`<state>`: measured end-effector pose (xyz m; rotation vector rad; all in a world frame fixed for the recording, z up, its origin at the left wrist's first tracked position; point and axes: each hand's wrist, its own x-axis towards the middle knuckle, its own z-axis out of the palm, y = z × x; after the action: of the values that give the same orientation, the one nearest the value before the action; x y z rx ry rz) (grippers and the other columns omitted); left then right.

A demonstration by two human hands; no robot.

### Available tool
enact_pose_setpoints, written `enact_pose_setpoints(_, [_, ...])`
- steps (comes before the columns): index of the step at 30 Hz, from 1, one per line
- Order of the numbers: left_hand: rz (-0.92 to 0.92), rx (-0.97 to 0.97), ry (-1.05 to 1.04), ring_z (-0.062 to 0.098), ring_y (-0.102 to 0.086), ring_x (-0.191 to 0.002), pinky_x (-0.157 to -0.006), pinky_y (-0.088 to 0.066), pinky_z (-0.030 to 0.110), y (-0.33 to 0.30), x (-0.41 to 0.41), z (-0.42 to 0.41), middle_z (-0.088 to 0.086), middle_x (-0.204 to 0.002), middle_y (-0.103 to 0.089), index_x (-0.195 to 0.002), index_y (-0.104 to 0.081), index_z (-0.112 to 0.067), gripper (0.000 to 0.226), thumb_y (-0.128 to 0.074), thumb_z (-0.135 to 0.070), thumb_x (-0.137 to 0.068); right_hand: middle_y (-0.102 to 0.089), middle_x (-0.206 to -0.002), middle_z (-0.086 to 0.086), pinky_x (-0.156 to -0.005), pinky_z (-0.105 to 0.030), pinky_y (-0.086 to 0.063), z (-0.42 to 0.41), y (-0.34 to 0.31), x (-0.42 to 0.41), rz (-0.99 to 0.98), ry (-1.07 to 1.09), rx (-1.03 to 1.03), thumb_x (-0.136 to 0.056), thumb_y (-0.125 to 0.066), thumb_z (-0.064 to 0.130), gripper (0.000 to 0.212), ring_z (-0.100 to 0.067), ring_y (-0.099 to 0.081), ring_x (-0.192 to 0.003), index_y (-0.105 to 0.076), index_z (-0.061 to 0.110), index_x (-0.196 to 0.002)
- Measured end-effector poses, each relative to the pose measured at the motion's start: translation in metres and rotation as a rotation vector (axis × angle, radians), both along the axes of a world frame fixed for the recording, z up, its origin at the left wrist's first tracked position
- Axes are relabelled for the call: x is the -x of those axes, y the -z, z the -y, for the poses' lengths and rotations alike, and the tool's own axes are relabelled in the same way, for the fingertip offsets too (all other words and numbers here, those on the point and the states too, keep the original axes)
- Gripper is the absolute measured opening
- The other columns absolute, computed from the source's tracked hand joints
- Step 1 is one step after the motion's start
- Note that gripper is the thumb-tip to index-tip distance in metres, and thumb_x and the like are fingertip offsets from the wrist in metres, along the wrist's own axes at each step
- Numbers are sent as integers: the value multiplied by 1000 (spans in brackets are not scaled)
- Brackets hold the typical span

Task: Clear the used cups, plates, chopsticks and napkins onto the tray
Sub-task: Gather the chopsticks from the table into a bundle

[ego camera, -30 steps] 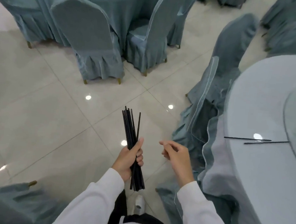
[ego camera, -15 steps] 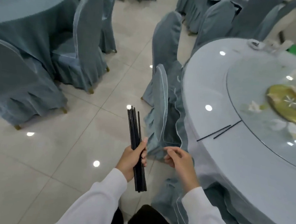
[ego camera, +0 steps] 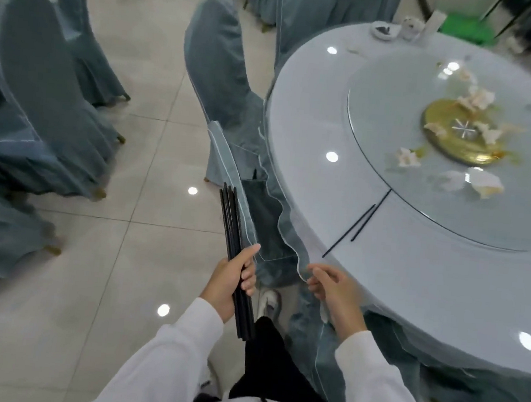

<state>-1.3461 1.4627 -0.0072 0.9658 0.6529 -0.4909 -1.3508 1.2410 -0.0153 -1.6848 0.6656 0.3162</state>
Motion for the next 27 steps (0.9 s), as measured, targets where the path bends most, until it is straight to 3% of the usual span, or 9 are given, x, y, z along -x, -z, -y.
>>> enact_pose_setpoints(3, [-13, 2, 28, 13, -28, -38, -38, -30, 24, 3, -37, 13, -2, -53, -28, -60, -44, -23, 48, -74, -33, -96, -75, -78, -4, -70, -25, -53, 21, 11, -36, -13, 83, 19, -100, -65, 12, 15, -17, -66, -74, -80, 11, -99])
enact_pose_setpoints(7, [-23, -50, 85, 14, -28, -41, -39, -31, 25, 1, -89, 36, -2, -54, -28, -61, -44, -23, 47, -75, -35, -95, -77, -91, -11, -71, -31, -56, 60, 28, -87, -38, 150, 52, -101, -64, 14, 13, -23, -68, -80, -77, 16, -104])
enact_pose_setpoints(9, [-36, -71, 104, 14, -29, -41, -39, -31, 26, 0, -115, 48, -2, -54, -29, -60, -44, -23, 48, -74, -36, -96, -76, -95, -11, -80, -42, -59, 81, 39, -110, -63, 179, 76, -101, -65, 17, 11, -25, -69, -82, -74, 17, -108])
enact_pose_setpoints(12, [-45, -92, 116, 14, -30, -41, -40, -32, 25, 0, -150, 63, -1, -55, -29, -58, -47, -24, 48, -75, -36, -96, -74, -104, -11, -90, -48, -59, 110, 58, -145, -108, 222, 141, -99, -70, 24, 19, -27, -70, -86, -69, 14, -114])
enact_pose_setpoints(17, [-81, -135, 99, 14, -31, -41, -39, -32, 25, 6, -190, 80, 0, -55, -31, -56, -49, -23, 49, -75, -34, -96, -67, -116, -4, -89, -38, -48, 143, 84, -187, -323, 232, 310, -91, -79, 45, 45, -29, -63, -103, -64, 17, -122])
enact_pose_setpoints(20, [-109, -133, 86, 14, -31, -42, -39, -32, 25, 12, -207, 86, 0, -56, -31, -58, -50, -22, 47, -75, -34, -96, -70, -121, -7, -89, -37, -48, 149, 95, -208, -406, 185, 355, -86, -81, 52, 55, -34, -67, -110, -65, 18, -126])
enact_pose_setpoints(27, [-157, -156, 93, 15, -31, -43, -41, -33, 26, 23, -229, 89, -1, -55, -33, -58, -52, -22, 46, -76, -35, -95, -76, -110, -8, -84, -37, -52, 150, 103, -225, -466, 128, 541, -88, -81, 45, 34, -35, -72, -101, -75, 22, -112])
